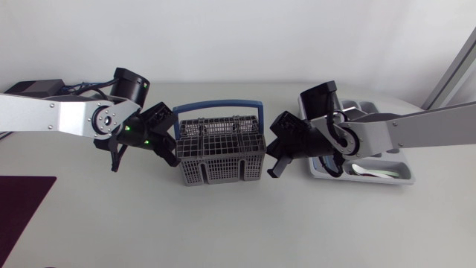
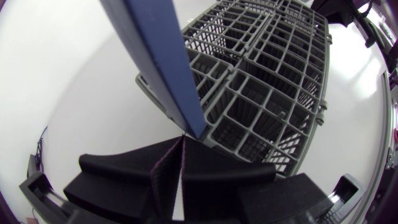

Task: Unload the cutlery basket into the drawer organizer.

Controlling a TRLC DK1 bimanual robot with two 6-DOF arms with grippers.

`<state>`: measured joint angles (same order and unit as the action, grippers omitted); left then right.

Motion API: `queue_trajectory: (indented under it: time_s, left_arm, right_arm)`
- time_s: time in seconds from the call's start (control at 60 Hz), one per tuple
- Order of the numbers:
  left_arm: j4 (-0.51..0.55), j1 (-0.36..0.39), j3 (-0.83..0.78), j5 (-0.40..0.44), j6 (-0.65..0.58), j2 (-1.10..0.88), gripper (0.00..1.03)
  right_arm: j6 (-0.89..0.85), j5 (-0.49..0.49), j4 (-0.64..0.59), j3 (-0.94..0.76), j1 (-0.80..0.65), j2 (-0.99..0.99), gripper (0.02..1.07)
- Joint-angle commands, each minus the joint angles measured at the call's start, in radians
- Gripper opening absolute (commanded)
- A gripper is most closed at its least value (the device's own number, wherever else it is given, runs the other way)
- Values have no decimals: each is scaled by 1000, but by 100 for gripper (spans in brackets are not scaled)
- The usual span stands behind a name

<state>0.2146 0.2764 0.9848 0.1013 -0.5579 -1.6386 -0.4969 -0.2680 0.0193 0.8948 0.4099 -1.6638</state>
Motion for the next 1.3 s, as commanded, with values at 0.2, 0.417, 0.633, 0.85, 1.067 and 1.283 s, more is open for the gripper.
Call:
queue_trajectory:
  time_s: [0.2, 0.417, 0.633, 0.85, 1.067, 1.283]
  left_arm:
    - [-7, -75, -83, 23, 3, 134, 24]
    - [-14, -120, -167, 41, 3, 283, 88]
    - [-35, -143, -242, 41, 6, 398, 99]
    - [-34, -146, -308, 44, 9, 500, 99]
    - [-35, -117, -370, 44, 6, 531, 99]
    - [-31, 26, -397, 41, -5, 465, 99]
  right_arm:
    - [14, 26, 13, -96, -20, 124, 14]
    - [11, 81, 10, -181, -59, 291, 103]
    - [8, 119, 5, -249, -82, 411, 103]
    - [27, 159, -2, -303, -37, 501, 103]
    - [44, 191, 16, -301, -3, 437, 103]
    - [69, 217, 28, -312, 52, 426, 103]
